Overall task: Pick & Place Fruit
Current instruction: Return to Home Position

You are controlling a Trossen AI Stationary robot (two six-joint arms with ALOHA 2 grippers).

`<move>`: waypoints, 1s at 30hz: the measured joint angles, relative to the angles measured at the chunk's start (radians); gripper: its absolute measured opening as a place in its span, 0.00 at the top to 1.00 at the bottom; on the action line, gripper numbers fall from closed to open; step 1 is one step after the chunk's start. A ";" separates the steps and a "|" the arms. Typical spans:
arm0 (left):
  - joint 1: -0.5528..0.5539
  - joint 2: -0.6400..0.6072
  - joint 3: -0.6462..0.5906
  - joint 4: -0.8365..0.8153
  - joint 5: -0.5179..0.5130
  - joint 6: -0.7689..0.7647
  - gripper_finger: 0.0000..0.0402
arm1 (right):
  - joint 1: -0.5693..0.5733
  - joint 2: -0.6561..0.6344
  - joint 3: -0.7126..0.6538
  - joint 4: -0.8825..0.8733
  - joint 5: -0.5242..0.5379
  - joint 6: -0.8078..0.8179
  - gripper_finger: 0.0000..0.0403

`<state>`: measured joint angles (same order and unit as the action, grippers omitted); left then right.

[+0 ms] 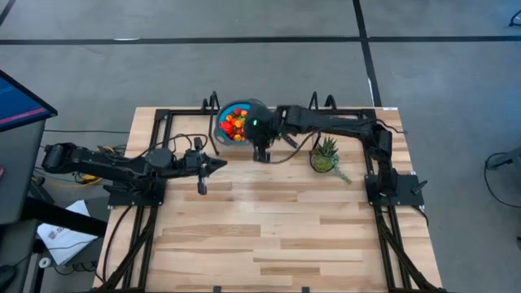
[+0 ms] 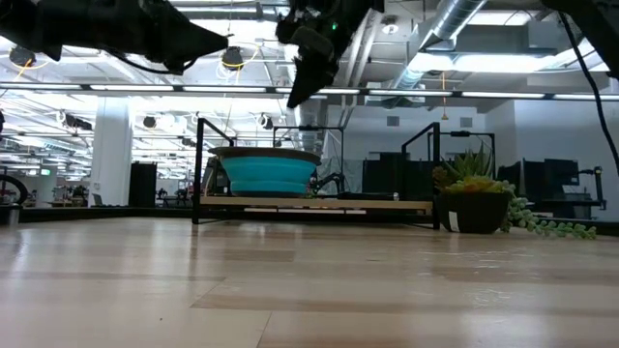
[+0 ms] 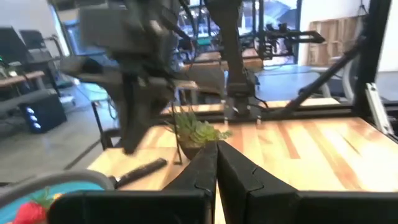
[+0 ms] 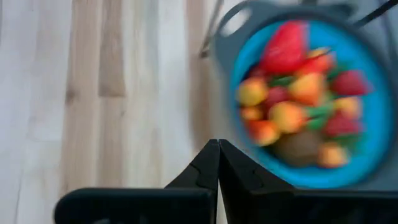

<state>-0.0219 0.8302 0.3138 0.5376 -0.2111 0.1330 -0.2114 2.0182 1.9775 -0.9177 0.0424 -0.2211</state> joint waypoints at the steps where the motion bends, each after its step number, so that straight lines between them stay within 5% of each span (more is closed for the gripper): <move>1: 0.003 -0.016 0.000 -0.028 0.011 -0.009 1.00 | 0.012 0.001 -0.029 0.017 0.003 0.010 1.00; 13: 0.001 -0.190 0.000 -0.207 0.056 -0.034 1.00 | 0.164 -0.140 -0.329 0.234 0.135 0.201 1.00; 30: 0.001 -0.198 0.000 -0.215 0.077 -0.033 1.00 | 0.145 -0.683 -0.979 0.642 0.143 0.283 1.00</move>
<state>-0.0208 0.6327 0.3134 0.3224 -0.1345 0.1002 -0.0665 1.3354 0.9989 -0.2759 0.1852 0.0620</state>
